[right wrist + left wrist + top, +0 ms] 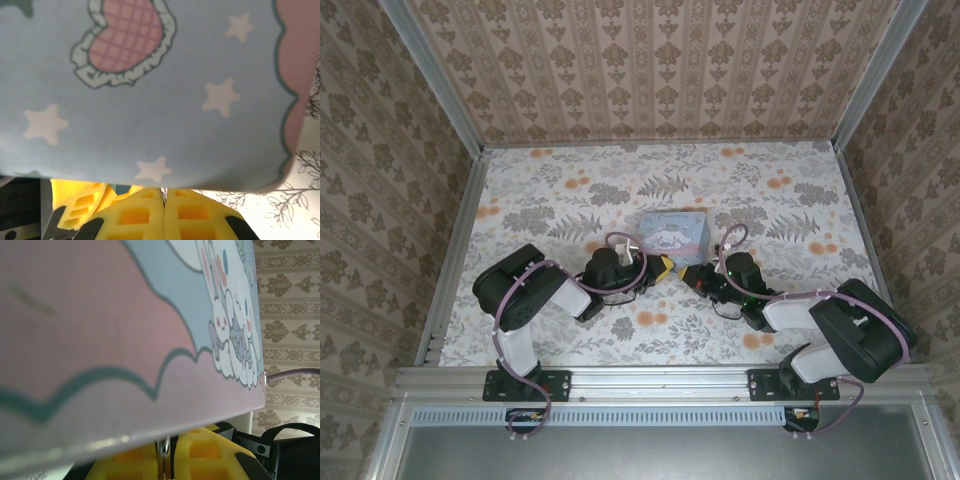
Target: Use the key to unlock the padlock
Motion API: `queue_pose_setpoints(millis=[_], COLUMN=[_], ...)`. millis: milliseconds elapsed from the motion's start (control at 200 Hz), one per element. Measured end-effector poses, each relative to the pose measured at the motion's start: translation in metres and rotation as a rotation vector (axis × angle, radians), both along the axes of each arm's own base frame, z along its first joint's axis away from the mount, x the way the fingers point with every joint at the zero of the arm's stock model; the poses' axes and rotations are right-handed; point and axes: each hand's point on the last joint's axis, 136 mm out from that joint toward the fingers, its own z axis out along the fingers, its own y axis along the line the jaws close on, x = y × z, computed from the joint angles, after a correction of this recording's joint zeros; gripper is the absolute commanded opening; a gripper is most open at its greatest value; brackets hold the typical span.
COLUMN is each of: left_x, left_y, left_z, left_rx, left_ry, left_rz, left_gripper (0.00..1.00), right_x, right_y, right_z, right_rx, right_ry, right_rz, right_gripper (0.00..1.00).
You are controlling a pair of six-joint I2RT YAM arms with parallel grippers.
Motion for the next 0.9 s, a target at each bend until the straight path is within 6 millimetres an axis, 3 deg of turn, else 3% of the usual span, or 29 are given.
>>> queue_pose_setpoints(millis=[210,900], left_x=[-0.0024,-0.0025], left_y=[0.0026,0.0033], left_z=[-0.0042,-0.0049], left_rx=[0.009,0.010], left_ry=[0.009,0.011], left_rz=[-0.001,0.000], left_gripper=[0.00,0.00], right_x=[-0.0027,-0.0062], right_y=[-0.0018,-0.0035], right_z=[0.0078,0.0031], right_rx=[-0.011,-0.034], right_ry=[-0.023,-0.005], right_rz=[0.010,0.019], right_gripper=[0.00,0.00])
